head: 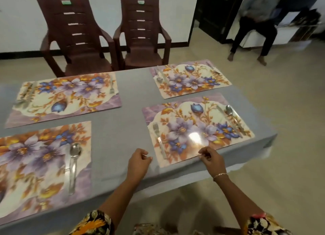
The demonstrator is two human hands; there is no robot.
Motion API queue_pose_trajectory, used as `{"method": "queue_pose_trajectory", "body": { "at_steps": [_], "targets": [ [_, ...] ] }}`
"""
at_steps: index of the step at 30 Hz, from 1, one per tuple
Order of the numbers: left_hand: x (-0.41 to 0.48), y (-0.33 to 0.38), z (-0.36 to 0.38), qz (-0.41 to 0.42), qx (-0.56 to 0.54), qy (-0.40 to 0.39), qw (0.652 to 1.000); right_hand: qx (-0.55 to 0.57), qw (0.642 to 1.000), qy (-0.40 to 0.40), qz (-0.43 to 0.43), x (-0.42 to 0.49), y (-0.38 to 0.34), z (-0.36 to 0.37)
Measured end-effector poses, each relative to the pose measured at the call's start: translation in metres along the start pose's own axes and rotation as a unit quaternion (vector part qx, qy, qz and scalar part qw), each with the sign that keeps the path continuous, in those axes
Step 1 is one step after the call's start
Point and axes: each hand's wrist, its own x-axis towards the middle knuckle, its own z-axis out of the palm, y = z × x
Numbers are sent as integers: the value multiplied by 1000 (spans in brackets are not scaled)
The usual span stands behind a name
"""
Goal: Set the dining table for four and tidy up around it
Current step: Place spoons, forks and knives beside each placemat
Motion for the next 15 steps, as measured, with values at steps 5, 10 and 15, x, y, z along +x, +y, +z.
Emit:
{"method": "queue_pose_trajectory", "body": {
  "at_steps": [5,10,15],
  "targets": [
    [17,10,27,-62,-12,24,998,5,985,142,98,60,44,-64],
    [28,15,33,-83,-48,47,994,-75,958,185,204,115,92,-111],
    [31,19,41,-104,-38,46,993,-147,944,136,262,136,107,-128]
  ]
}}
